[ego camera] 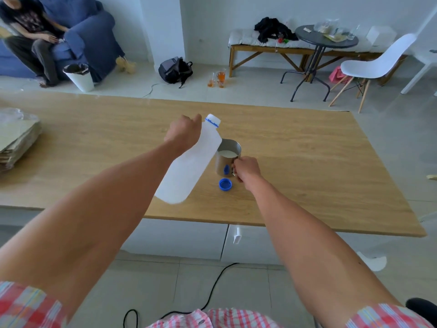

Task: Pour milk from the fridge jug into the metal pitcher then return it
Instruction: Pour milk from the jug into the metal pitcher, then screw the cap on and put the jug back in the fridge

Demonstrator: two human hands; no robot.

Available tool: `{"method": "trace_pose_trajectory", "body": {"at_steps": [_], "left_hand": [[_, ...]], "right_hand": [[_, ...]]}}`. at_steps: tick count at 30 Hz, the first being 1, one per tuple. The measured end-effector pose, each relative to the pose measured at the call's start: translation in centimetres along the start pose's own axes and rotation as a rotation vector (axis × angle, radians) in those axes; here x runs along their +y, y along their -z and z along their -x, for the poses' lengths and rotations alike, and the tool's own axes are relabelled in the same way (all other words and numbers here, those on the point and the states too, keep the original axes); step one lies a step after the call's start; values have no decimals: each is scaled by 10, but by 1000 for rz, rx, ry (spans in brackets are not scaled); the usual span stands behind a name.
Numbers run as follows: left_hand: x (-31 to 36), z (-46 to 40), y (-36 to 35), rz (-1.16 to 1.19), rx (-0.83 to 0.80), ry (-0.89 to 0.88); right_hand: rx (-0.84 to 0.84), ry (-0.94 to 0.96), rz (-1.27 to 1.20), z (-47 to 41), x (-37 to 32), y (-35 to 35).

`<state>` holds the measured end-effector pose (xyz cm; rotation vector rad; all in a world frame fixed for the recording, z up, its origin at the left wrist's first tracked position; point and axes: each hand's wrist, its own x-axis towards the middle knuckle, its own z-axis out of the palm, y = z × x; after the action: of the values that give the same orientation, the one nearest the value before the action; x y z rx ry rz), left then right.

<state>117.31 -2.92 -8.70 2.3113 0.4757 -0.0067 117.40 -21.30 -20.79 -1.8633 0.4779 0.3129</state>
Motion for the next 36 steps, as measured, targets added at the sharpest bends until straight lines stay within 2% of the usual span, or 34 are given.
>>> {"method": "trace_pose_trajectory", "body": {"at_steps": [3, 8, 15, 22, 25, 29, 33, 36], "left_hand": [[-9, 3, 7, 171, 98, 41], [-35, 12, 1, 427, 214, -8], [-61, 21, -18, 679, 299, 10], [-71, 24, -27, 751, 310, 13], [-72, 26, -26, 731, 302, -5], [-71, 29, -21, 704, 289, -22], [-73, 28, -19, 644, 273, -16], [-74, 28, -17, 634, 250, -26]], "right_hand": [[62, 77, -26, 14, 9, -3], [334, 131, 100, 52, 44, -12], [202, 222, 491, 55, 78, -32], [229, 191, 561, 43, 75, -48], [259, 261, 521, 49, 80, -52], [195, 435, 293, 63, 68, -51], [219, 670, 72, 72, 19, -38], [274, 809, 104, 78, -27, -28]]}}
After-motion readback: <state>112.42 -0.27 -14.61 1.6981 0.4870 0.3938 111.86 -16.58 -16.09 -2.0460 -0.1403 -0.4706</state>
